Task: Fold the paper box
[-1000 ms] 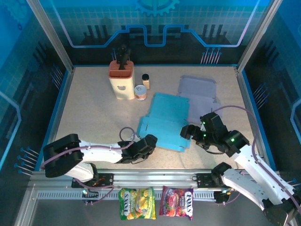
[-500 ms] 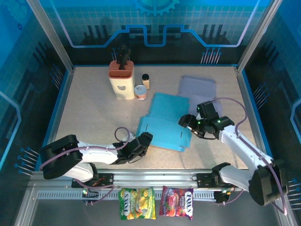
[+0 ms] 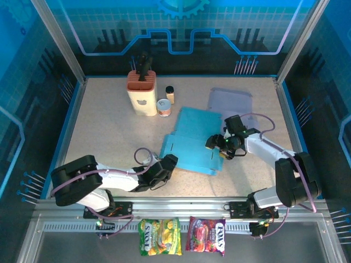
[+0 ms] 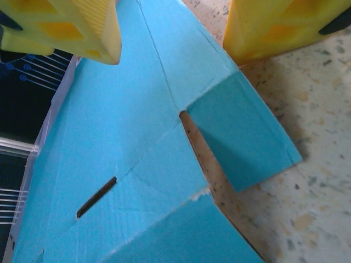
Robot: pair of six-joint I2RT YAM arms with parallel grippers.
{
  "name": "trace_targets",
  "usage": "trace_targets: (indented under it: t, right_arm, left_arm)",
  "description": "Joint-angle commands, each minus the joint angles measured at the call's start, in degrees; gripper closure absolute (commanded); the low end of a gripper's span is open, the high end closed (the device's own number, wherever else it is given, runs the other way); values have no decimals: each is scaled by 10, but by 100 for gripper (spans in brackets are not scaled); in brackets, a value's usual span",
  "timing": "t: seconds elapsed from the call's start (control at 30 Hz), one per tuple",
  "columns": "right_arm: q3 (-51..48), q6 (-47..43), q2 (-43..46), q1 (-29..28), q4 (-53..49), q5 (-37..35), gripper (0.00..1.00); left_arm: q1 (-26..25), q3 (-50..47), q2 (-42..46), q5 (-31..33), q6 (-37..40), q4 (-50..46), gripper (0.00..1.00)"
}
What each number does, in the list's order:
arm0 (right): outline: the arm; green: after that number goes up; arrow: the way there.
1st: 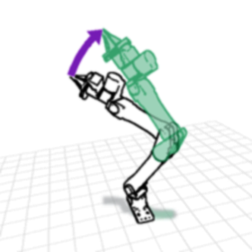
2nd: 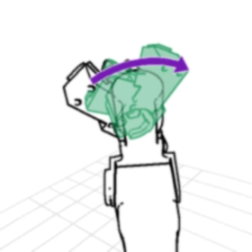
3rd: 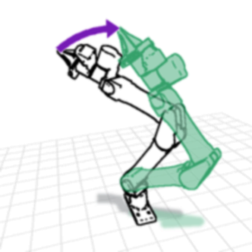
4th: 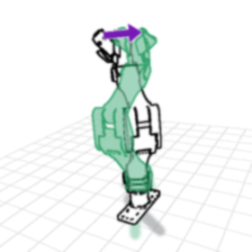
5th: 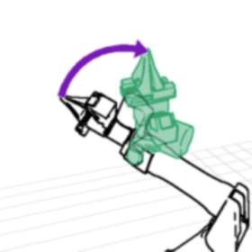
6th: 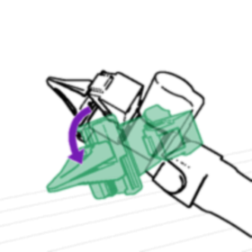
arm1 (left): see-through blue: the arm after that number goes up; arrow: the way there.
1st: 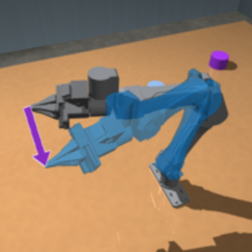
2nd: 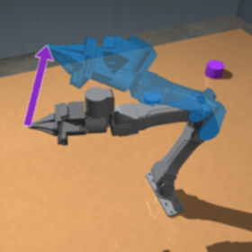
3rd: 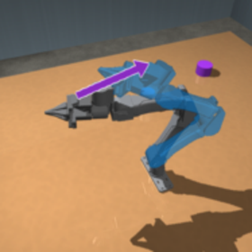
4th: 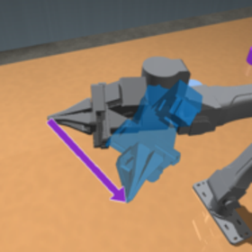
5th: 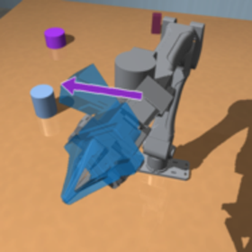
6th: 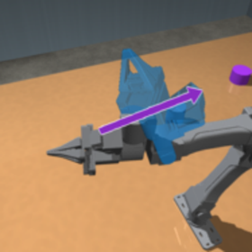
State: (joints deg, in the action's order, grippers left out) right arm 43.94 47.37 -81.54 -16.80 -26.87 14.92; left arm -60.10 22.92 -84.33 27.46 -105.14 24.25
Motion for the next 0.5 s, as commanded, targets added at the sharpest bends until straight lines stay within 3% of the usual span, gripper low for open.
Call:
trace_targets:
  t: [0.0, 0.1, 0.23, 0.3, 0.4, 0.47]
  right_arm:
    - [12, -20, -21, 6, 0, 12, 26]
    - [11, -23, -37, 6, -5, 13, 28]
    - [8, -28, -44, 6, -7, 14, 28]
    - [10, -32, -47, 5, -11, 14, 28]
    - [17, -39, -48, 6, -21, 13, 29]
    - [25, -42, -34, 4, -32, 11, 30]
  left_arm:
    - [5, -23, -35, 21, 16, 79, 52]
    - [6, -35, -57, 33, 19, 130, 53]
    - [13, -38, -57, 43, 45, 156, 64]
    - [15, -35, -49, 44, 57, 154, 74]
    - [16, -26, -25, 43, 77, 136, 97]
    - [16, -11, 4, 44, 86, 94, 100]
